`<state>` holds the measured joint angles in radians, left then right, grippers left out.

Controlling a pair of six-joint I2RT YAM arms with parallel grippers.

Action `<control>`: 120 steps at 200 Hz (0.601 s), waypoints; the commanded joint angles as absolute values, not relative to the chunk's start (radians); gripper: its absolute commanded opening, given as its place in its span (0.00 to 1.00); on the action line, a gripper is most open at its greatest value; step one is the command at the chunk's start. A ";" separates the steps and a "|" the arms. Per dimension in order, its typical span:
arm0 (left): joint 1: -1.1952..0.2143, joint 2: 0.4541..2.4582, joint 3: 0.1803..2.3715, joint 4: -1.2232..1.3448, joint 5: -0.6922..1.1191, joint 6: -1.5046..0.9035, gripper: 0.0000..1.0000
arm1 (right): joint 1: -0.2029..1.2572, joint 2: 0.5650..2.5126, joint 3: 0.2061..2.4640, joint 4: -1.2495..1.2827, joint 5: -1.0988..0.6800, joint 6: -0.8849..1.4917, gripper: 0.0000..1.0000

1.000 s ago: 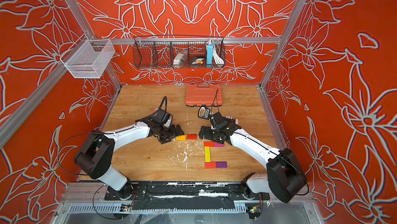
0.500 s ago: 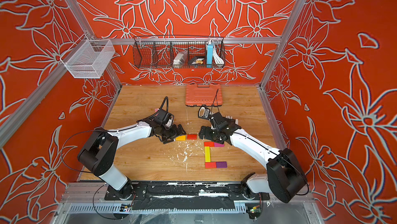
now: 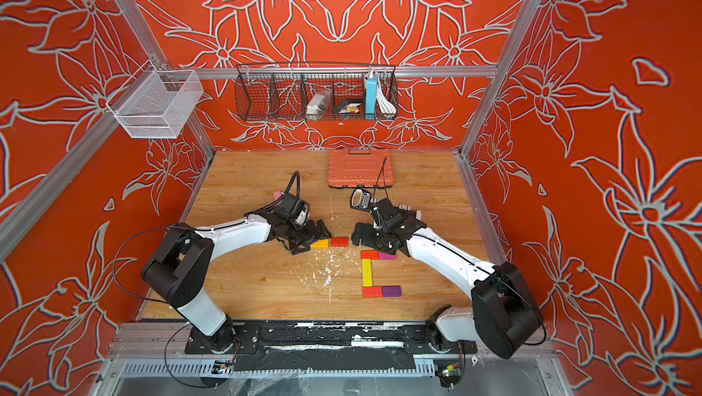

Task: Assemble the letter c with building blocks
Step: Assemble the building block at the center of the board.

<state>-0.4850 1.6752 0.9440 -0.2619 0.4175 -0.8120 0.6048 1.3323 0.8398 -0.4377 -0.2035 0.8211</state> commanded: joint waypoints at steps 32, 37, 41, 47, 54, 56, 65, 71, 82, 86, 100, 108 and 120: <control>-0.497 1.692 0.972 -0.256 0.426 -0.824 0.98 | 0.601 1.319 0.838 -0.433 -0.202 0.824 0.98; -0.497 1.693 0.974 -0.256 0.424 -0.825 0.98 | 0.601 1.319 0.838 -0.433 -0.202 0.825 0.98; -0.498 1.694 0.973 -0.256 0.423 -0.825 0.98 | 0.601 1.320 0.836 -0.433 -0.203 0.826 0.98; -0.499 1.694 0.973 -0.255 0.424 -0.827 0.98 | 0.601 1.319 0.836 -0.432 -0.202 0.825 0.98; -0.502 1.695 0.974 -0.255 0.424 -0.827 0.98 | 0.602 1.319 0.836 -0.431 -0.202 0.826 0.98; -0.502 1.695 0.976 -0.255 0.424 -0.827 0.98 | 0.602 1.320 0.836 -0.431 -0.202 0.825 0.98; -0.504 1.698 0.976 -0.255 0.424 -0.827 0.98 | 0.601 1.320 0.836 -0.431 -0.202 0.826 0.98; -0.505 1.699 0.977 -0.255 0.423 -0.827 0.98 | 0.601 1.319 0.836 -0.431 -0.202 0.826 0.98; -0.507 1.700 0.979 -0.255 0.424 -0.828 0.98 | 0.601 1.319 0.836 -0.433 -0.201 0.825 0.98; -0.508 1.700 0.979 -0.256 0.423 -0.828 0.98 | 0.601 1.320 0.836 -0.433 -0.201 0.824 0.98; -0.508 1.700 0.978 -0.259 0.419 -0.827 0.98 | 0.601 1.319 0.836 -0.433 -0.202 0.825 0.98; -0.508 1.698 0.977 -0.262 0.417 -0.825 0.98 | 0.601 1.318 0.836 -0.433 -0.201 0.824 0.98; -0.508 1.694 0.979 -0.272 0.406 -0.820 0.98 | 0.601 1.317 0.834 -0.433 -0.202 0.824 0.98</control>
<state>-0.5041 1.6897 0.9611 -0.2558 0.4171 -0.8188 0.6048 1.3323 0.8394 -0.4366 -0.2035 0.8215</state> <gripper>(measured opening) 0.984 0.979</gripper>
